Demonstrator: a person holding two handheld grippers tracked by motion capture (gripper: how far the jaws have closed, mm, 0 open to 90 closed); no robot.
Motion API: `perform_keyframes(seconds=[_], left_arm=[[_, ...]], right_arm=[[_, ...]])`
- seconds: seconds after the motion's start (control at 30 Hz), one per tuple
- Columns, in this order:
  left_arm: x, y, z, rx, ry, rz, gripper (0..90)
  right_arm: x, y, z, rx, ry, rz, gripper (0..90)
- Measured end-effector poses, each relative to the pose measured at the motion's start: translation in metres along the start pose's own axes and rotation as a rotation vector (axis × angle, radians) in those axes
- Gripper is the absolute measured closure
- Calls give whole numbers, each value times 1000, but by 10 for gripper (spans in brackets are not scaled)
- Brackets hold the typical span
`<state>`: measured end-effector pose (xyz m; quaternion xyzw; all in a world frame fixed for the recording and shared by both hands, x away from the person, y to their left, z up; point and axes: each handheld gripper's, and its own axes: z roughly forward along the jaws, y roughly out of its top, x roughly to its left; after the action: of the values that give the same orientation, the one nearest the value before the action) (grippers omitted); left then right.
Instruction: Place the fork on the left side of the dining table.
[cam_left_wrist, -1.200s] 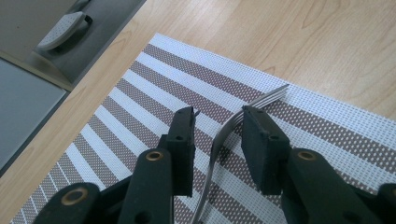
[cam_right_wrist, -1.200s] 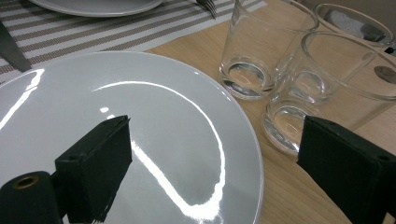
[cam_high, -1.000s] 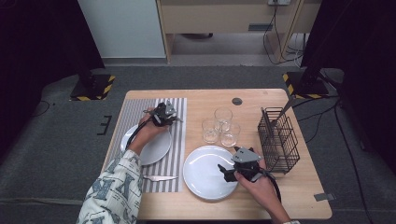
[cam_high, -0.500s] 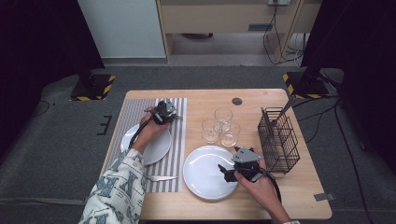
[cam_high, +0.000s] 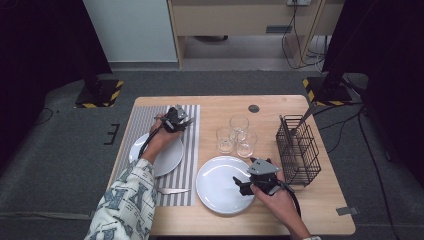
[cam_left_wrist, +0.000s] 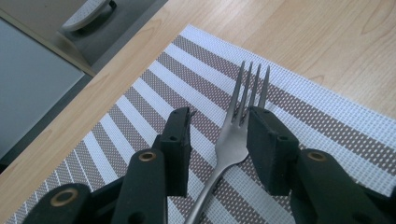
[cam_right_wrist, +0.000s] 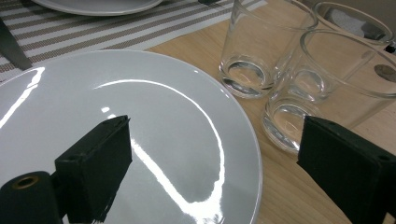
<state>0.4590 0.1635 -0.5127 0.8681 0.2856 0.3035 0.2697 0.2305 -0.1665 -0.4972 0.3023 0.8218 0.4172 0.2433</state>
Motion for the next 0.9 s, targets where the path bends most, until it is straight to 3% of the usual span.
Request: perform_keyframes(seconds=[0.4, 0.53, 0.63, 0.9], left_arm=[[-1, 10, -4, -20, 0, 5, 598], [0, 13, -4, -37, 1, -10, 598], [2, 13, -2, -35, -4, -34, 600], [5, 11, 0, -27, -6, -53, 613]], right_arm=[[0, 0, 0, 4, 0, -3, 98], [1, -1, 1, 6, 0, -3, 98], [1, -1, 1, 6, 2, -3, 98], [1, -1, 1, 5, 6, -2, 97]])
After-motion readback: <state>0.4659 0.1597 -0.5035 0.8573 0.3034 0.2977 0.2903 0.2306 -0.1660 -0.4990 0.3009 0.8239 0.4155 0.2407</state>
